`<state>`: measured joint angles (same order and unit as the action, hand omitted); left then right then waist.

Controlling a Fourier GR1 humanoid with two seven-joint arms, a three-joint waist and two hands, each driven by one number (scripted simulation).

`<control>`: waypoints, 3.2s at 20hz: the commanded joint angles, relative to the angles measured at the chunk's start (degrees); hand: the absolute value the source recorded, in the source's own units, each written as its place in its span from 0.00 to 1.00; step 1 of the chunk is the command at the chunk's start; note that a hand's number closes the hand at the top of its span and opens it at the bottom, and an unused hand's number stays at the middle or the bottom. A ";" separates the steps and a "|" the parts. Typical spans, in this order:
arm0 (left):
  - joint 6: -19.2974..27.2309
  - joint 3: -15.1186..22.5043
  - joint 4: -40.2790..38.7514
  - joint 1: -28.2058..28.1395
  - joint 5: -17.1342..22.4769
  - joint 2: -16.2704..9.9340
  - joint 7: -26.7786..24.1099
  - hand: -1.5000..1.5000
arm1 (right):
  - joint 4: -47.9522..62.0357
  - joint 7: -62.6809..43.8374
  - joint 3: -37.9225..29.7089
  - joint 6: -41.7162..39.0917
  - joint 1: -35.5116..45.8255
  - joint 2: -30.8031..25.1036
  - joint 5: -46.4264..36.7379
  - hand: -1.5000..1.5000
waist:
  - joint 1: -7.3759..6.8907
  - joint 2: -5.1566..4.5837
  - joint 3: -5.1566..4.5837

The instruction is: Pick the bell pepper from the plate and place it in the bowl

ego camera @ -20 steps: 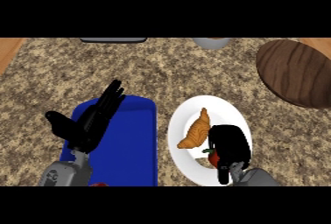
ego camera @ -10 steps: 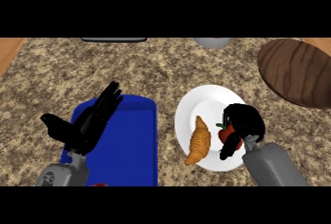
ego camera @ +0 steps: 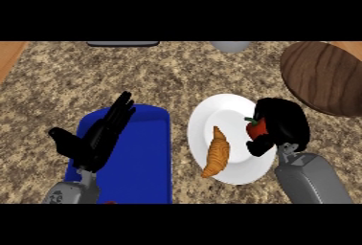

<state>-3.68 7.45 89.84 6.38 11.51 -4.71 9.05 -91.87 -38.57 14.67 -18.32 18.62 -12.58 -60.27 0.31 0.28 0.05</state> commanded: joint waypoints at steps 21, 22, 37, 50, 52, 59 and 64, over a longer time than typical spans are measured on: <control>0.11 0.11 0.32 -0.18 -2.13 2.05 -0.18 0.50 | -5.93 -0.64 -21.50 -5.64 19.85 -9.20 1.21 1.00 | -0.80 -0.37 -0.05; -0.93 -0.84 -2.96 1.68 -1.95 1.74 -1.59 0.50 | -4.08 1.43 -22.64 -4.40 20.12 -10.25 1.70 1.00 | -0.64 -0.41 -0.06; -3.09 -2.66 0.73 2.03 0.57 -0.01 1.99 0.50 | 42.02 25.53 -29.56 22.22 29.21 -18.98 -2.20 1.00 | -2.30 -1.03 -0.01; -1.40 1.73 1.82 1.90 -2.19 3.36 1.98 0.50 | 71.69 29.35 -38.33 30.08 35.09 -23.13 0.00 0.00 | -4.55 -2.08 0.24; -2.08 0.52 1.53 2.19 -1.72 2.13 2.34 0.50 | 72.92 34.09 -39.78 29.80 35.95 -23.06 2.28 0.00 | -3.73 -1.69 0.19; -2.01 -0.06 0.36 1.47 -1.32 2.69 0.69 0.50 | 68.01 46.93 -53.97 38.12 36.87 -21.16 17.99 0.00 | -2.51 -1.49 0.43; -2.50 -0.60 -1.06 -1.37 -1.64 1.79 -0.84 0.50 | 63.75 60.61 -60.78 33.98 35.17 -18.74 28.92 0.00 | -0.49 -0.45 0.11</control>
<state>-5.30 7.48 90.62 6.55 9.63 -2.39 9.67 -25.54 13.54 -41.01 17.41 54.53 -32.35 -38.81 -1.40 -0.53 0.40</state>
